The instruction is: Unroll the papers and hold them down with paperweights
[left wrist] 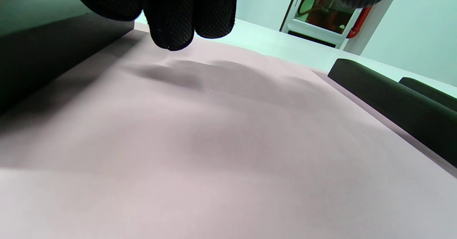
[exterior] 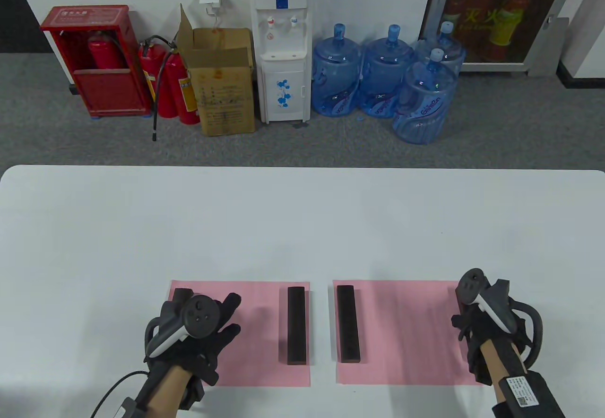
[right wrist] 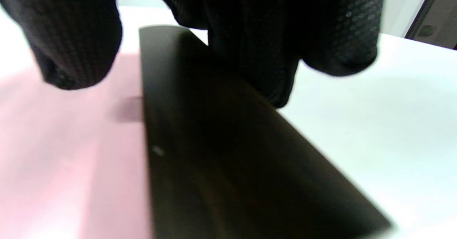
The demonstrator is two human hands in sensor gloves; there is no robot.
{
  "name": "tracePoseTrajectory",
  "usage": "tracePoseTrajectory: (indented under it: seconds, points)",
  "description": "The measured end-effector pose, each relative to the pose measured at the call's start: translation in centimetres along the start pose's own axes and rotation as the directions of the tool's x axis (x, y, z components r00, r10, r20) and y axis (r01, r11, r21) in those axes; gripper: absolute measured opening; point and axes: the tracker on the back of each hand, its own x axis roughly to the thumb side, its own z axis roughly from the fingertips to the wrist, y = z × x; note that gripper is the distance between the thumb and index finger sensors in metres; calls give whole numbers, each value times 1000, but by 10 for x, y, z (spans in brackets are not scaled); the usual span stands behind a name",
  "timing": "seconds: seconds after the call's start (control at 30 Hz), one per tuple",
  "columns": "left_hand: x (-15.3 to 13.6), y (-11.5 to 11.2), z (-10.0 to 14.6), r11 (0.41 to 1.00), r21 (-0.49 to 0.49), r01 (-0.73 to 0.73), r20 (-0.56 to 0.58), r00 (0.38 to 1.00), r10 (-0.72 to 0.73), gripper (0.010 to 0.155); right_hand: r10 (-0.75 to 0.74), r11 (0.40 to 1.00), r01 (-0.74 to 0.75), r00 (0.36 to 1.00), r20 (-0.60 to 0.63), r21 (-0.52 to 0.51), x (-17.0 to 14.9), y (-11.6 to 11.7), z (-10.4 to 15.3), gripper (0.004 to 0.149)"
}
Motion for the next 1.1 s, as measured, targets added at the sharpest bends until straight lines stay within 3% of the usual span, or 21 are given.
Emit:
tracePoseTrajectory:
  seconds: [0.17, 0.3, 0.47, 0.6, 1.1]
  points:
    - [1, 0, -3, 1000, 8, 11, -14, 1000, -11, 68, -35, 993, 47, 993, 109, -112, 26, -24, 19, 87]
    - [6, 1, -4, 999, 43, 25, -9, 1000, -25, 68, -49, 983, 84, 977, 206, -164, 49, -28, 34, 85]
    - [11, 2, -3, 996, 71, 46, 2, 999, -46, 68, -75, 972, 137, 949, 306, -188, 68, -10, 44, 82]
    - [13, 0, -4, 995, 72, 64, -3, 998, -63, 68, 5, 975, 70, 942, 335, -213, 72, 8, 51, 81]
    - [13, -7, -5, 997, 44, 66, 0, 998, -66, 68, -24, 981, 84, 947, 319, -177, 55, 19, 43, 78]
